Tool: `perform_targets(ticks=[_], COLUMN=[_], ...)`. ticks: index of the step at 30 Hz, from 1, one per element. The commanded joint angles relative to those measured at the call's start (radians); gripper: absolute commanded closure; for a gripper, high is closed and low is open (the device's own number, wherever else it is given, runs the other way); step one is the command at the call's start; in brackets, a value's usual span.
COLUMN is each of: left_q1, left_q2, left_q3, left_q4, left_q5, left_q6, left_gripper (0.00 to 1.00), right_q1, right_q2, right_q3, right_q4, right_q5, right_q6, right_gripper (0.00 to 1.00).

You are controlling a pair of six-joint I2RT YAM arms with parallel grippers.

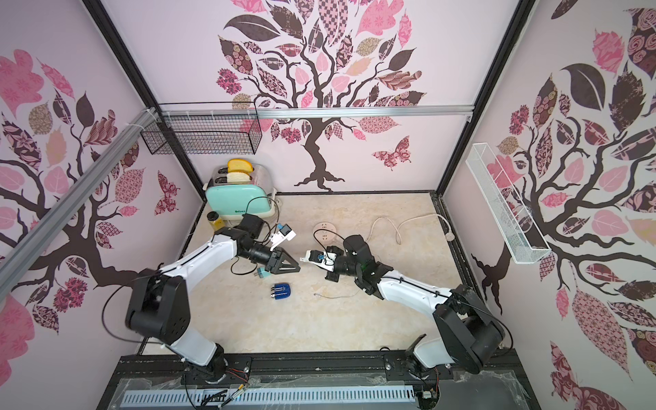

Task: Charge the electric shaver
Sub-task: Pick up the charging cable from the center of the board.

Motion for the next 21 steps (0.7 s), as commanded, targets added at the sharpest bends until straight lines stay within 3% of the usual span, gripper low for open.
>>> perform_targets(ticks=[1, 3, 7, 10, 15, 21], left_q1=[0.069, 0.103, 0.105, 0.104, 0.103, 0.102], left_q2=[-0.172, -0.279, -0.448, -0.495, -0.462, -0.326], left_q3=[-0.078, -0.139, -0.239, -0.287, -0.356, -0.317], left_q4=[0.164, 0.236, 0.272, 0.257, 0.283, 0.235], left_q5=[-0.067, -0.145, -0.412, -0.561, -0.645, -0.768], left_q6=[-0.062, -0.088, 0.016, 0.120, 0.229, 0.338], left_gripper=[0.40, 0.31, 0.22, 0.15, 0.14, 0.14], right_q1=[-0.020, -0.031, -0.052, -0.061, -0.061, -0.069], right_q2=[-0.023, -0.026, -0.013, 0.005, 0.010, 0.032], right_q3=[0.060, 0.074, 0.125, 0.154, 0.146, 0.175], right_q4=[-0.101, -0.145, -0.250, -0.308, -0.322, -0.394], right_q5=[0.011, 0.010, -0.002, -0.011, -0.017, 0.003], right_q6=[0.076, 0.109, 0.185, 0.223, 0.241, 0.247], right_gripper=[1.00, 1.00, 1.00, 1.00, 1.00, 1.00])
